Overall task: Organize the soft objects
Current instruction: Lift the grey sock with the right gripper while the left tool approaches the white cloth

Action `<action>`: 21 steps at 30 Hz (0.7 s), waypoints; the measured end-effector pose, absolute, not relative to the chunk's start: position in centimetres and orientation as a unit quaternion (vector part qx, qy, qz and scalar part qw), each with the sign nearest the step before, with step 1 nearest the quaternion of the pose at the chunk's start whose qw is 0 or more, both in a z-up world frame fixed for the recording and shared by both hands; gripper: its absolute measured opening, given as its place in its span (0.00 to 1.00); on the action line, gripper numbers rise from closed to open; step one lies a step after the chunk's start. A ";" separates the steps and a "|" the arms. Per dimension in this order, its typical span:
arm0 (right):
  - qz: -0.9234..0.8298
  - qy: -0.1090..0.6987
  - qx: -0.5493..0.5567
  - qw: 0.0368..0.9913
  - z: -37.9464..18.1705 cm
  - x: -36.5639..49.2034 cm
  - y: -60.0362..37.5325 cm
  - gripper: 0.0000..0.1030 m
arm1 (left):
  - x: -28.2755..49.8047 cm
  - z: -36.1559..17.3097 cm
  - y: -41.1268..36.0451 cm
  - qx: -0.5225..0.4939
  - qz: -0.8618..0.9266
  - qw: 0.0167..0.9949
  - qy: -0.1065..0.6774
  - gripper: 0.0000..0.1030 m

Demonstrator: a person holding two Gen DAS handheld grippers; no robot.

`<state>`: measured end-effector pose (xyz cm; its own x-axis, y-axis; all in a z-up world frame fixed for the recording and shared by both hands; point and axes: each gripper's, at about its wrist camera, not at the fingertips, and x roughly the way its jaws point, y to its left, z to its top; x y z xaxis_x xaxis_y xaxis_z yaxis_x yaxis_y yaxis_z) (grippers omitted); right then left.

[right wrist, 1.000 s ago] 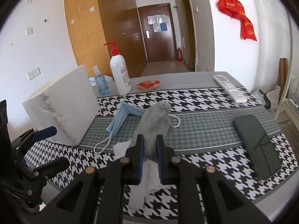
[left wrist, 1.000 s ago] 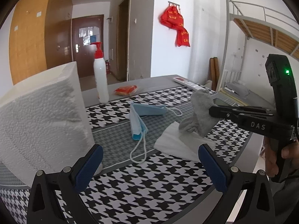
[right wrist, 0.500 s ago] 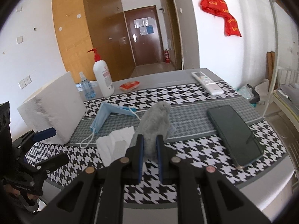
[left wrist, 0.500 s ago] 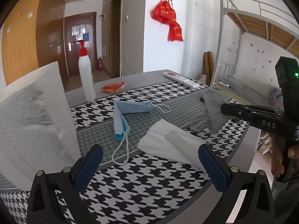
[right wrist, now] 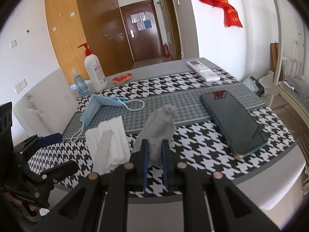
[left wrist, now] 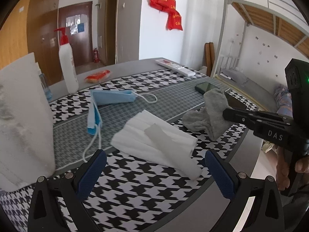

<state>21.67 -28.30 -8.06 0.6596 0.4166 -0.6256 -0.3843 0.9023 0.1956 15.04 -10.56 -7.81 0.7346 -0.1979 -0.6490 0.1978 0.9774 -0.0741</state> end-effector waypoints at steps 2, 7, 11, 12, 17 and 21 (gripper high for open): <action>0.220 0.352 0.023 0.910 -8.2 21.6 -28.6 0.16 | 15.2 -8.1 -11.2 -0.002 -0.110 0.929 0.353 0.99; 0.215 0.362 0.019 0.907 -8.8 21.6 -29.4 0.16 | 15.1 -8.7 -12.6 -0.001 -0.109 0.925 0.365 0.93; 0.218 0.369 0.018 0.903 -9.2 21.5 -29.7 0.16 | 15.2 -9.4 -13.1 -0.004 -0.098 0.919 0.382 0.81; 0.219 0.371 0.018 0.902 -9.3 21.5 -29.8 0.16 | 15.2 -9.6 -13.2 -0.007 -0.094 0.917 0.388 0.78; 0.223 0.376 0.016 0.899 -9.7 21.3 -29.8 0.16 | 15.2 -10.2 -14.0 -0.007 -0.093 0.909 0.406 0.59; 0.224 0.378 0.016 0.898 -9.8 21.2 -29.9 0.16 | 15.1 -10.6 -14.8 -0.001 -0.092 0.906 0.413 0.58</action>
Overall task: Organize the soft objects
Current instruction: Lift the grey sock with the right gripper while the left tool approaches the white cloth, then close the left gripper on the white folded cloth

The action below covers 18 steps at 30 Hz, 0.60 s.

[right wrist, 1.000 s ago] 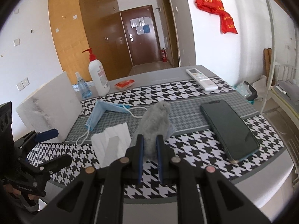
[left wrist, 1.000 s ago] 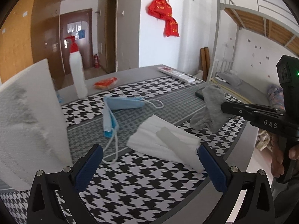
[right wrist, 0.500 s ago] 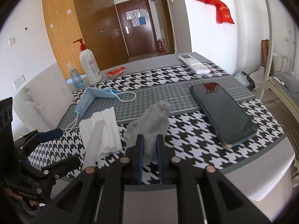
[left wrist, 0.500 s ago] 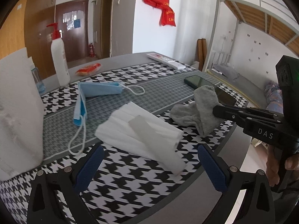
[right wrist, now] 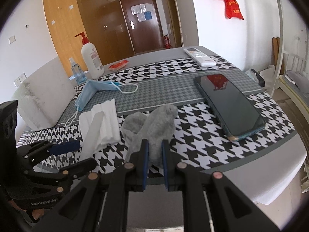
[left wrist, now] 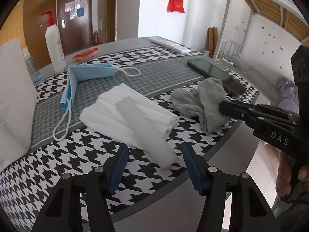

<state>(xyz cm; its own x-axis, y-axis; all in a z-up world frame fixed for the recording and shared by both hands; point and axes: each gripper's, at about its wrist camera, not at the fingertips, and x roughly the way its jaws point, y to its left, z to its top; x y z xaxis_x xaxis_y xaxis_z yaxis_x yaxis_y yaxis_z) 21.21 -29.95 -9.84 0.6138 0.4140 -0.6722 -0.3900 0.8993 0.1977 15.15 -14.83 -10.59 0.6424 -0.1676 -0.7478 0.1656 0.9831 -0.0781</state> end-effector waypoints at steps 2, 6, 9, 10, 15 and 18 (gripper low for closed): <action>0.222 0.379 0.017 0.898 -9.9 21.2 -30.1 0.16 | 15.2 -10.6 -15.0 0.001 -0.092 0.907 0.412 0.56; 0.221 0.381 0.014 0.898 -10.0 21.0 -30.2 0.16 | 15.4 -10.5 -15.2 0.009 -0.074 0.909 0.410 0.44; 0.219 0.385 0.013 0.896 -10.1 21.0 -30.3 0.20 | 15.6 -10.5 -15.3 0.016 -0.070 0.910 0.409 0.34; 0.218 0.385 0.013 0.897 -10.1 21.0 -30.3 0.23 | 15.6 -10.5 -15.3 0.018 -0.068 0.910 0.409 0.32; 0.218 0.382 0.015 0.898 -9.9 21.0 -30.4 0.34 | 15.4 -10.0 -14.9 0.018 -0.072 0.911 0.406 0.26; 0.217 0.374 0.021 0.902 -9.6 21.0 -30.6 0.53 | 14.9 -9.5 -14.7 0.024 -0.076 0.912 0.401 0.24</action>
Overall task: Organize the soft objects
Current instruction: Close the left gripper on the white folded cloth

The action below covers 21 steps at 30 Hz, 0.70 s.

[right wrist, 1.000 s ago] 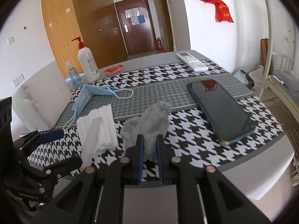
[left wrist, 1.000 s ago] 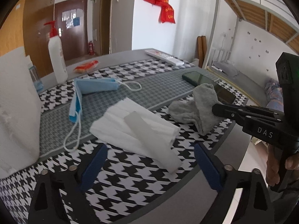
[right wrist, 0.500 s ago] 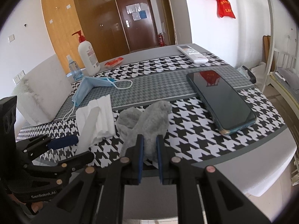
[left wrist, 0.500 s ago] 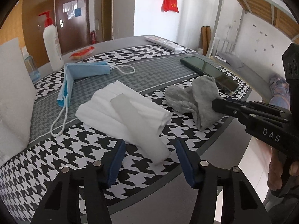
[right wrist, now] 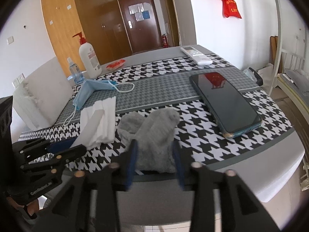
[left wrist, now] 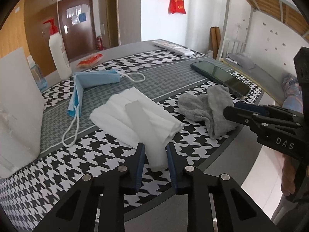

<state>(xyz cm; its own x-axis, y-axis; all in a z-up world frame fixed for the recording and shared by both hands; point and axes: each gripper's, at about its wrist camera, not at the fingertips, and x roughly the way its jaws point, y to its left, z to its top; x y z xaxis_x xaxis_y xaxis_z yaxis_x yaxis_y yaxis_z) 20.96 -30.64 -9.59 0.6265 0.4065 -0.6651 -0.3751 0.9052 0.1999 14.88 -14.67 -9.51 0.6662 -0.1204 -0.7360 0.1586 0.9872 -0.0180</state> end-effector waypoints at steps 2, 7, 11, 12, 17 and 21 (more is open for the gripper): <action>0.217 0.373 0.021 0.902 -9.5 21.0 -30.7 0.54 | 14.6 -9.4 -14.4 0.029 -0.075 0.912 0.401 0.24; 0.221 0.372 0.020 0.901 -9.5 21.3 -30.4 0.54 | 14.4 -9.5 -13.3 0.033 -0.060 0.911 0.407 0.24; 0.221 0.375 0.017 0.900 -9.7 21.4 -30.0 0.54 | 14.2 -9.5 -12.9 0.037 -0.061 0.912 0.404 0.25; 0.221 0.375 0.017 0.900 -9.7 21.4 -30.0 0.54 | 14.1 -9.5 -12.8 0.035 -0.061 0.913 0.402 0.26; 0.226 0.372 0.017 0.900 -9.7 21.5 -29.9 0.54 | 14.5 -8.9 -12.4 0.018 -0.055 0.921 0.384 0.51; 0.224 0.375 0.016 0.899 -9.9 21.8 -29.7 0.54 | 15.7 -9.2 -12.5 0.014 -0.045 0.922 0.385 0.51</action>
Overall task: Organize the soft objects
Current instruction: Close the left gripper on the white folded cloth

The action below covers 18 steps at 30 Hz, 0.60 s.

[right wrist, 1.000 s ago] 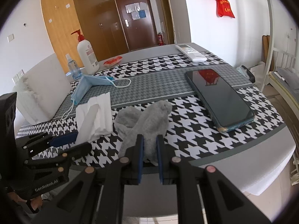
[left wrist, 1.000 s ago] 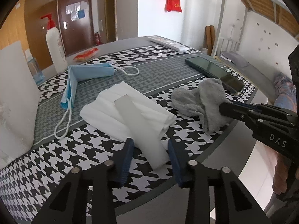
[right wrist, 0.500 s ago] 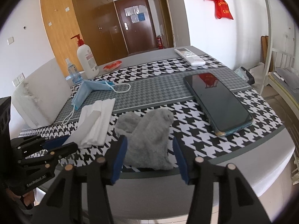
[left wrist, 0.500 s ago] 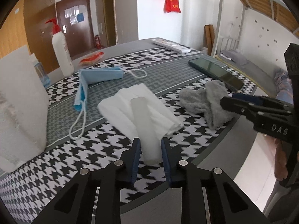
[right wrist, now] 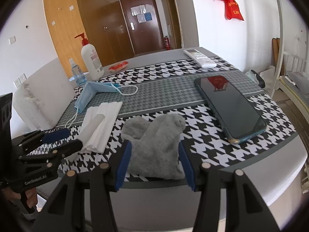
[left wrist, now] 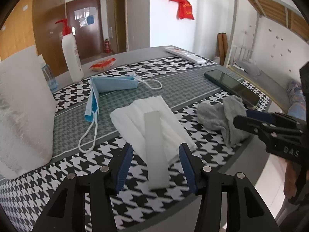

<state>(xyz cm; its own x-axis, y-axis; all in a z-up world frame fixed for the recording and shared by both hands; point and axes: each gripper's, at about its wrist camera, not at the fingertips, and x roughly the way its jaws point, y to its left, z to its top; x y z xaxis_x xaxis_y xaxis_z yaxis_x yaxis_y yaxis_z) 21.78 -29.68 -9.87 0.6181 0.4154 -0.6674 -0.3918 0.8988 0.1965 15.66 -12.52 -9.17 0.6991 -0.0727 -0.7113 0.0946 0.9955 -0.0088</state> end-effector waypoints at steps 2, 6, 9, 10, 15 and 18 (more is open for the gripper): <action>0.223 0.377 0.014 0.899 -10.0 21.9 -29.5 0.54 | 16.1 -9.4 -12.5 0.013 -0.039 0.922 0.384 0.49; 0.223 0.380 0.012 0.898 -10.1 22.2 -29.3 0.54 | 16.8 -10.0 -12.7 0.020 -0.044 0.918 0.393 0.34; 0.224 0.381 0.012 0.897 -10.1 22.2 -29.3 0.54 | 17.0 -10.3 -12.7 0.025 -0.042 0.916 0.398 0.25; 0.224 0.380 0.011 0.898 -10.1 22.2 -29.2 0.54 | 17.1 -10.3 -12.7 0.026 -0.040 0.916 0.399 0.24; 0.225 0.381 0.008 0.896 -10.2 22.2 -28.9 0.54 | 17.1 -10.4 -13.1 0.043 -0.040 0.914 0.401 0.24; 0.228 0.383 0.006 0.895 -10.4 22.1 -28.6 0.54 | 17.2 -10.4 -12.8 0.033 -0.049 0.913 0.403 0.21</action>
<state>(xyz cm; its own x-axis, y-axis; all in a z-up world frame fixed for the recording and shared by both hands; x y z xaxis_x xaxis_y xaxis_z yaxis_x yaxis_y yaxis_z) 22.15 -28.60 -10.36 0.6037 0.4123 -0.6823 -0.4029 0.8963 0.1852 17.20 -12.84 -10.35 0.6698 -0.0622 -0.7399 0.1150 0.9932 0.0206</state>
